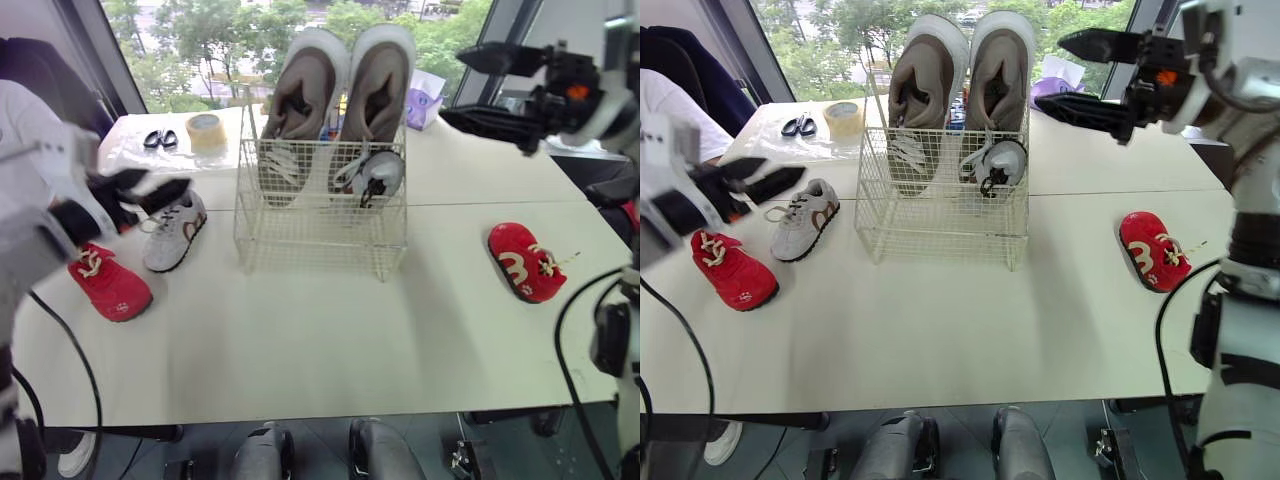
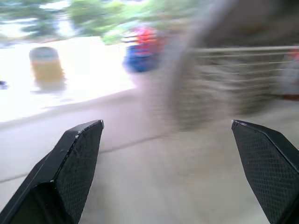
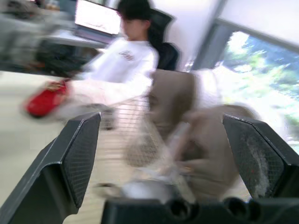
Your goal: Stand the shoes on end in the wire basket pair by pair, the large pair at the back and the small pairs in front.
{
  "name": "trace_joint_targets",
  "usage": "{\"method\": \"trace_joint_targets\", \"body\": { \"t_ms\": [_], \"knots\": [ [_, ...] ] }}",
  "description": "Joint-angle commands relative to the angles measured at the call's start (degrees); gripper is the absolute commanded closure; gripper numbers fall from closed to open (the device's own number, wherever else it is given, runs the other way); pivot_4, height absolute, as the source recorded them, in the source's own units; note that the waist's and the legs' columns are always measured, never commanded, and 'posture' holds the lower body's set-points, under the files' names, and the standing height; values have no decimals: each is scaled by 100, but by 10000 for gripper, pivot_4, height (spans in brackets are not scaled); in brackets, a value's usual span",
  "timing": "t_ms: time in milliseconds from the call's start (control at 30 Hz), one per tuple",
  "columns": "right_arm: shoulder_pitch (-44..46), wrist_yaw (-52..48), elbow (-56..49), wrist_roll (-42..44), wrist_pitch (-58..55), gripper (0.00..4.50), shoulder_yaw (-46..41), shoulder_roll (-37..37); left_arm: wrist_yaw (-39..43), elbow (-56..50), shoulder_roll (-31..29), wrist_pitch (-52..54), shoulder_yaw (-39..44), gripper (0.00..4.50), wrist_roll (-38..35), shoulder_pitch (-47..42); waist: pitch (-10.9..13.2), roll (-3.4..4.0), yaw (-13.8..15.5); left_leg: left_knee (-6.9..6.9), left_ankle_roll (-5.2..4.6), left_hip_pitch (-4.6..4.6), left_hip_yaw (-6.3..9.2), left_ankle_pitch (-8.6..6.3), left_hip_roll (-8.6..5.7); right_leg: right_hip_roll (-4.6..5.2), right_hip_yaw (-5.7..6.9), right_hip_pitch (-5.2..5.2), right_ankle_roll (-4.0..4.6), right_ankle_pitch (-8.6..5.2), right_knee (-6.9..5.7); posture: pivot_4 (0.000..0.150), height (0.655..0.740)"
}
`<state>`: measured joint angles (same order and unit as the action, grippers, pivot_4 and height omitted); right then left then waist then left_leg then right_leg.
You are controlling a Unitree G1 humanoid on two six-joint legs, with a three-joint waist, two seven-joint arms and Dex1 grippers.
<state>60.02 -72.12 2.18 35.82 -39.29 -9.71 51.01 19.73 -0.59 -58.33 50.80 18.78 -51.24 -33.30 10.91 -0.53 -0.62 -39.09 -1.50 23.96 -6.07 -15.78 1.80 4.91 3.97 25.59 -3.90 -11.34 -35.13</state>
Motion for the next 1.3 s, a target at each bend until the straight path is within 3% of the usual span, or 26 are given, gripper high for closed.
{"method": "trace_joint_targets", "body": {
  "t_ms": [33,233,333,500,700,800,933,1033,1300],
  "knots": [
    [-529,-33,-1452,574,-701,581,284,154,858,1438,-228,-208,-1098,0,1193,-1025,-3,-3,2,0,-2,-1,-4,-1,0,1,0,-1,-2,1,1,1500,7400],
    [-1370,484,-2355,613,-759,581,484,-1,2441,4720,198,-1216,-2602,0,3115,-3226,-2,-12,27,-13,-3,36,-16,0,-4,-1,1,29,-20,11,0,1500,7400],
    [-1499,763,-2472,755,-835,581,368,-100,2886,6042,491,-1709,-2778,0,3681,-3955,-2,-17,50,-15,-5,54,-42,1,-16,-4,-3,52,-21,12,-1,1500,7400],
    [-1629,1230,-2724,997,-956,581,235,-213,2735,7244,1037,-2495,-2849,0,4484,-4365,-1,-19,50,-13,0,68,-49,3,-11,-8,-9,74,-24,11,-3,1500,7400],
    [-1764,1735,-2977,1196,-1091,581,104,-268,2426,7768,1545,-2634,-2783,0,5109,-4144,6,-35,96,-18,-8,68,-47,-1,-5,-7,-11,74,-24,13,-8,1500,7400],
    [-1823,1922,-3074,1316,-1157,0,-12,-227,2204,7837,1632,-2668,-2615,12956,5230,-4085,7,-39,99,-18,-11,68,-34,-2,-1,-8,-14,77,-24,13,-9,1500,7400],
    [-1866,2109,-3107,1391,-1155,0,-60,-220,2286,7840,1702,-2654,-2440,33605,5327,-4121,5,-42,113,-18,-11,68,-34,-3,-1,-8,-14,75,-23,13,-11,1500,7400],
    [-1870,2172,-3083,1412,-1124,0,-54,-208,2304,7824,1711,-2640,-2251,44179,5309,-4180,5,-43,122,-19,-11,67,-33,-2,-1,-7,-14,75,-23,13,-14,1500,7400],
    [-1941,2275,-2969,1278,-1001,0,-52,-183,1689,7491,1320,-2782,-994,44532,4630,-5004,14,-79,125,-22,-11,70,-31,-2,-1,-8,-13,75,-24,14,-15,1500,7400]
  ]
}}
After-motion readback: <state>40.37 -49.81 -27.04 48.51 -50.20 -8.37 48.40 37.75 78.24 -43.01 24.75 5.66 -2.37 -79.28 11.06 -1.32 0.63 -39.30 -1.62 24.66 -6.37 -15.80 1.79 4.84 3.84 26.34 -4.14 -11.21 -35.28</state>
